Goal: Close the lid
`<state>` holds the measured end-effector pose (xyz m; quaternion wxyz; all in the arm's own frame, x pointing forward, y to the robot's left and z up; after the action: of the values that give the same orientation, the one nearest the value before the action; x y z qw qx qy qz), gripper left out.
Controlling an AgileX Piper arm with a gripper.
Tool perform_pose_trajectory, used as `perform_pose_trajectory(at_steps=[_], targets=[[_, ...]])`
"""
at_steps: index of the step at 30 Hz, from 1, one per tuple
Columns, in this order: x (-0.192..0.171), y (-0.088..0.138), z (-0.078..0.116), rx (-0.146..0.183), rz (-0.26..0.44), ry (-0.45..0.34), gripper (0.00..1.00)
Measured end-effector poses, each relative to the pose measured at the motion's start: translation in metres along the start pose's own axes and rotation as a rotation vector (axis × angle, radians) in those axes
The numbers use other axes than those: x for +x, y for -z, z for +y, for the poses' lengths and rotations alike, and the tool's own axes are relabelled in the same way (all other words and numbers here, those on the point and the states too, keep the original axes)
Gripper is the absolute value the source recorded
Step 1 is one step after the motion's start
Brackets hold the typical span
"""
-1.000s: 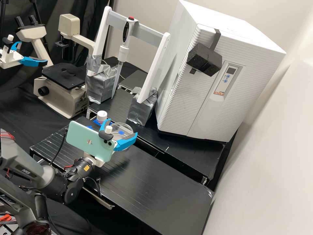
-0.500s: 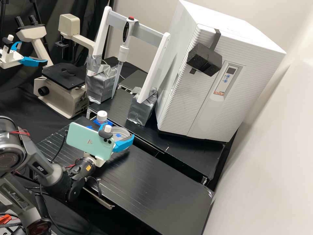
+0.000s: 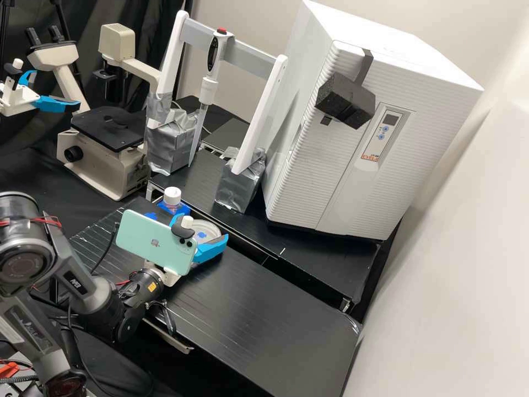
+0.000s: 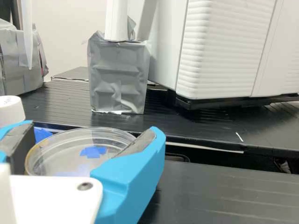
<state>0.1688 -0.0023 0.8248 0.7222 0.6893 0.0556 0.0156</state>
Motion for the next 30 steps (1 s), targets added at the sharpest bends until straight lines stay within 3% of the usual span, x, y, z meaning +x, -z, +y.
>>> perform_pose_trajectory(at_steps=[3, 4, 11, 17, 21, 28, 30], targets=[[0.000, 0.000, 0.000, -0.002, 0.000, 0.001, 0.00], [0.000, -0.001, 0.001, -0.002, 0.000, -0.002, 1.00], [-0.002, -0.003, 0.001, -0.010, 0.001, 0.002, 1.00], [-0.008, -0.002, 0.009, -0.053, 0.009, -0.014, 1.00], [-0.016, 0.004, 0.016, -0.054, 0.017, -0.048, 1.00], [-0.027, 0.030, 0.026, -0.081, 0.120, -0.135, 1.00], [-0.027, 0.037, 0.026, -0.065, 0.160, -0.157, 1.00]])
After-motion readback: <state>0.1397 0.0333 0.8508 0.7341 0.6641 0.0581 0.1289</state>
